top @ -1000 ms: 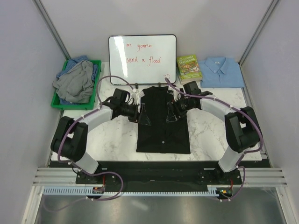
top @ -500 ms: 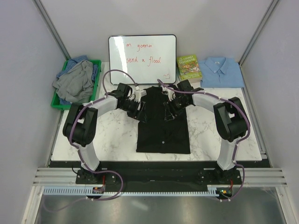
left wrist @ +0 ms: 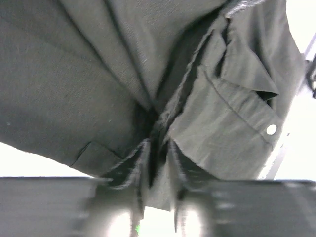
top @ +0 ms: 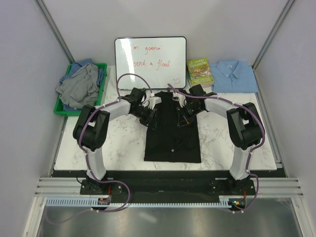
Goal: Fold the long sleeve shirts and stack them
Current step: Fold the shirt
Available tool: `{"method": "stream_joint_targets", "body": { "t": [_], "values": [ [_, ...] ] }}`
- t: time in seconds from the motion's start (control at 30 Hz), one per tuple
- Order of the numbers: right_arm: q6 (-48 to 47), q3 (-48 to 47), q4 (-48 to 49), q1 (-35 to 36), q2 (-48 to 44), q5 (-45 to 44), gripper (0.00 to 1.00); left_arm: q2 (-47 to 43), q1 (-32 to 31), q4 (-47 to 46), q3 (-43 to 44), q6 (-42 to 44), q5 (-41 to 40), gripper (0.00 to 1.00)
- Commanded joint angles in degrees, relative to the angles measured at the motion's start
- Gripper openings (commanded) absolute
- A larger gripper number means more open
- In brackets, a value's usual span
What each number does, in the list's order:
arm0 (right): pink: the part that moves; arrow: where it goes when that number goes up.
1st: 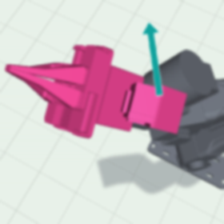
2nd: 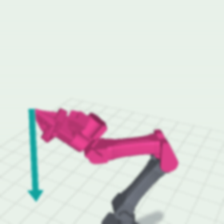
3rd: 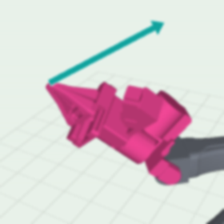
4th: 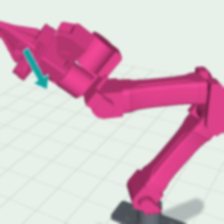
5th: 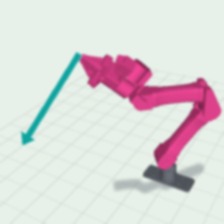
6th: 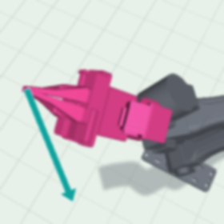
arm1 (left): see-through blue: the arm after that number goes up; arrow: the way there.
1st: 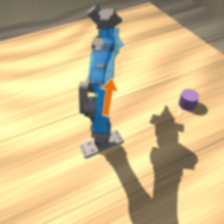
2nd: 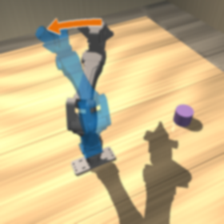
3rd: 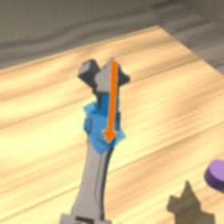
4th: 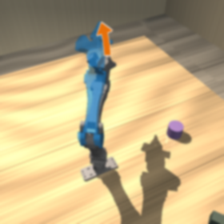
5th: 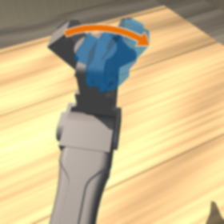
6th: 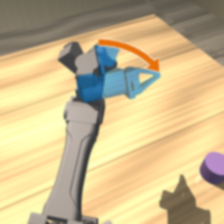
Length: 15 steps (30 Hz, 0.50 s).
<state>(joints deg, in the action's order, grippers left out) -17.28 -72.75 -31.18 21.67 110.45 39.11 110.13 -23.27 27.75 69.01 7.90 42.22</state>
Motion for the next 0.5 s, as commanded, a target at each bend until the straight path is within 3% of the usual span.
{"method": "stream_joint_targets", "body": {
  "t": [0.0, 0.07, 0.2, 0.27, 0.33, 0.4, 0.47],
  "values": [
    [-1.01, -1.78, -0.46, -2.59, -1.55, 1.58, 0.0, -1.14, -0.55, 0.29, 4.37, 2.73, 4.54, 0.18],
    [-0.65, -1.96, -0.29, -3.12, -2.17, 1.32, 0.0, -1.67, -0.73, 0.38, 4.73, 2.65, 4.54, 0.11],
    [-0.04, -2.04, -0.29, -3.39, -2.52, 1.93, 0.0, -0.71, -0.9, 0.38, 4.99, 2.99, 3.67, 0.09],
    [0.31, -2.22, -0.2, -3.48, -2.26, 1.93, 0.1, 0.78, -0.9, 0.38, 4.99, 3.26, 2.26, 0.1],
    [0.93, -2.66, -0.63, -3.48, -2.26, 1.58, 0.32, 1.84, -0.82, 0.38, 4.38, 3.44, 1.03, 0.15],
    [1.54, -3.27, -1.25, -3.65, -2.79, 1.67, 0.38, 2.72, -0.82, 0.38, 3.76, 3.61, -0.11, 0.23],
    [1.72, -3.45, -2.74, -3.83, -4.62, 1.76, 0.39, 2.9, -0.64, -0.15, 3.5, 3.53, -1.08, 0.24]
  ]
}}
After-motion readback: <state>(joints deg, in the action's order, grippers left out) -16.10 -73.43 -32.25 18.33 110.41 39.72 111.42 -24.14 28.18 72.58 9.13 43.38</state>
